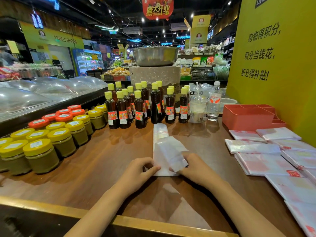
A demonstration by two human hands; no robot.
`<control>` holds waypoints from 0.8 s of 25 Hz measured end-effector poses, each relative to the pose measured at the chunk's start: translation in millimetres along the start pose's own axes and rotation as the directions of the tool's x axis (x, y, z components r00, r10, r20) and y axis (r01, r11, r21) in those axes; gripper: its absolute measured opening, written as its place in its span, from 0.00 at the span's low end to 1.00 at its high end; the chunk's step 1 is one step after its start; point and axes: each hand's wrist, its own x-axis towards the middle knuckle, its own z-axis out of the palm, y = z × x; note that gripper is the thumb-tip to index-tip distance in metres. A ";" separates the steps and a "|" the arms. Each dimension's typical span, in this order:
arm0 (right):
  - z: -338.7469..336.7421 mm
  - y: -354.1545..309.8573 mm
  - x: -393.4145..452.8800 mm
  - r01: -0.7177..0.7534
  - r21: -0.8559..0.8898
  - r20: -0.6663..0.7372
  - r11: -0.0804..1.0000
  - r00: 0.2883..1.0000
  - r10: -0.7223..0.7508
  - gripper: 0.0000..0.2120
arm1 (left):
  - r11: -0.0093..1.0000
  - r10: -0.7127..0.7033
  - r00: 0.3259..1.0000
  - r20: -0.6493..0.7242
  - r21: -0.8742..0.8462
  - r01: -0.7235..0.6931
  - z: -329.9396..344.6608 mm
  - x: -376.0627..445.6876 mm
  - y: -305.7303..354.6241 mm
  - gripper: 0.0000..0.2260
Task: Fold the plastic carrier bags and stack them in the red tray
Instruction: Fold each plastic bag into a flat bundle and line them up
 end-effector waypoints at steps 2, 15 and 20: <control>6.4 0.3 3.4 -0.083 0.062 -0.066 0.995 0.994 0.087 0.14 | 0.998 -0.060 0.997 -0.046 -0.027 0.059 1.3 4.8 0.8 0.06; 17.2 1.1 6.7 -0.020 -0.247 -0.044 0.969 0.999 0.010 0.10 | 0.973 -0.010 0.998 0.055 0.233 -0.003 8.6 10.0 -14.7 0.08; 12.2 -7.8 5.7 0.108 -0.375 0.093 0.921 0.993 -0.079 0.17 | 0.970 0.046 0.992 0.118 0.231 -0.072 7.8 8.0 -13.1 0.12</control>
